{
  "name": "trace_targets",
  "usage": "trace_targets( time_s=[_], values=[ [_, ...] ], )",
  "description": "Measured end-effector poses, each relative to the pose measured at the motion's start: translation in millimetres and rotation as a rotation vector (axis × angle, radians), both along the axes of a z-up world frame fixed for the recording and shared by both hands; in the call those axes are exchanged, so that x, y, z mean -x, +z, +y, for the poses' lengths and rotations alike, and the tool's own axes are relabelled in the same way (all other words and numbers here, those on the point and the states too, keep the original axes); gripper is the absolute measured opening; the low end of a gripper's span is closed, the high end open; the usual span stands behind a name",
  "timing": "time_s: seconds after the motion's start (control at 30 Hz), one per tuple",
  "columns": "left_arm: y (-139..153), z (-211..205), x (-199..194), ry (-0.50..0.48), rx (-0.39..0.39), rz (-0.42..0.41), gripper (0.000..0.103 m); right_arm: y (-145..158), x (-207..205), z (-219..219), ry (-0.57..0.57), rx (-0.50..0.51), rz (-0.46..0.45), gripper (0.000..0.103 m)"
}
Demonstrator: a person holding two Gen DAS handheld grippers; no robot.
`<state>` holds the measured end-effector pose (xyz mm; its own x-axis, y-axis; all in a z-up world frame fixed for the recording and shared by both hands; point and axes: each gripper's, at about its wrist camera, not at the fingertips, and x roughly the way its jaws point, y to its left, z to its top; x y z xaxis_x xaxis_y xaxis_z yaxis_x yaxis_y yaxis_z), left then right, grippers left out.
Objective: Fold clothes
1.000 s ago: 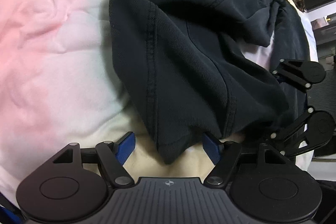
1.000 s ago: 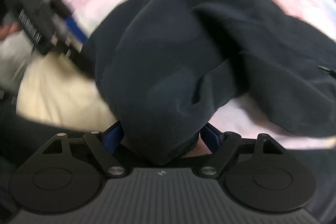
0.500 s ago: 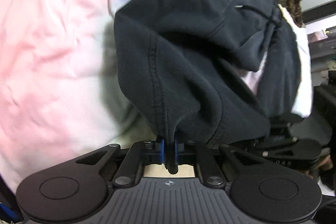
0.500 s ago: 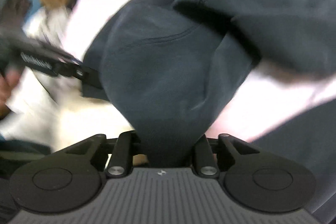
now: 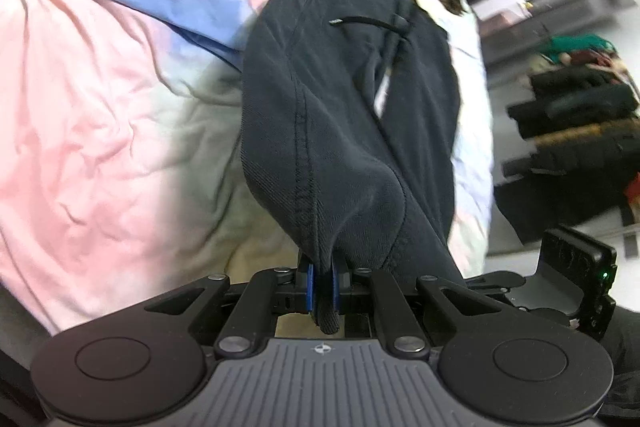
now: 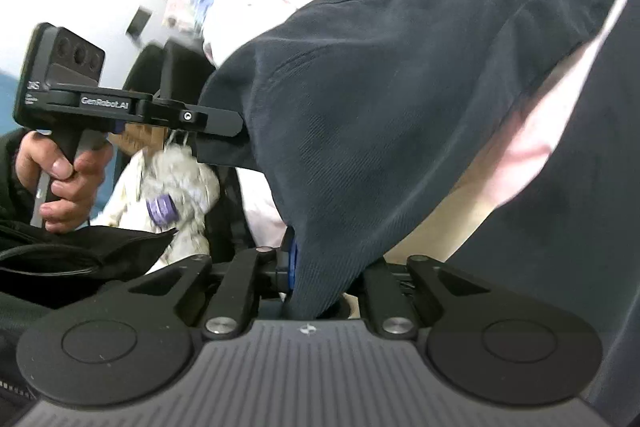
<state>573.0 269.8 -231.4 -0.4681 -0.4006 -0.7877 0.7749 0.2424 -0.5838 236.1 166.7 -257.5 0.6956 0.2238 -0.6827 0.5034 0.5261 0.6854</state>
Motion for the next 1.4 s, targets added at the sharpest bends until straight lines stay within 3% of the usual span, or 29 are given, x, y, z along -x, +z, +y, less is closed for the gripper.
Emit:
trace_targets(
  time_s=[0.17, 0.3, 0.4, 0.63, 0.87, 0.9, 0.93, 1.0, 1.07, 1.17, 1.4],
  values=[
    [10.1, 33.6, -18.8, -0.043, 0.041, 0.057, 0.008, 15.1, 6.7, 53.0, -0.192, 0.001, -0.025, 0.012],
    [22.1, 54.7, -30.2, -0.092, 0.079, 0.060, 0.008, 26.7, 8.3, 90.5, -0.328, 0.002, -0.061, 0.012],
    [14.6, 66.1, -37.3, -0.123, 0.068, 0.053, 0.008, 25.3, 6.5, 110.2, -0.407, -0.005, -0.059, 0.012],
    [-49.4, 75.0, -36.3, -0.189, -0.007, 0.024, 0.008, -31.9, -11.3, 136.9, -0.538, -0.081, -0.014, 0.012],
    [-124.6, 61.8, -16.0, -0.265, -0.089, -0.038, 0.009, -105.3, -38.8, 157.7, -0.616, -0.148, 0.119, 0.018],
    [-130.6, 60.5, -11.6, -0.303, -0.089, -0.048, 0.010, -111.7, -38.2, 159.7, -0.633, -0.155, 0.144, 0.018],
    [-133.9, 59.7, -6.7, -0.403, -0.079, -0.053, 0.012, -115.1, -38.4, 162.4, -0.648, -0.164, 0.166, 0.021],
    [-130.8, 58.6, 2.4, -0.435, -0.067, -0.083, 0.016, -114.4, -38.1, 168.4, -0.682, -0.171, 0.197, 0.024],
    [-120.7, 61.4, 10.3, -0.451, -0.053, -0.090, 0.033, -109.3, -37.7, 174.4, -0.708, -0.172, 0.222, 0.031],
    [-102.5, 67.4, 14.7, -0.460, -0.038, -0.090, 0.046, -88.5, -35.1, 187.5, -0.681, -0.156, 0.255, 0.034],
    [-59.0, 87.6, 54.3, -0.504, 0.024, -0.170, 0.061, -37.7, -3.3, 218.2, -0.683, -0.068, 0.312, 0.033]
  ],
)
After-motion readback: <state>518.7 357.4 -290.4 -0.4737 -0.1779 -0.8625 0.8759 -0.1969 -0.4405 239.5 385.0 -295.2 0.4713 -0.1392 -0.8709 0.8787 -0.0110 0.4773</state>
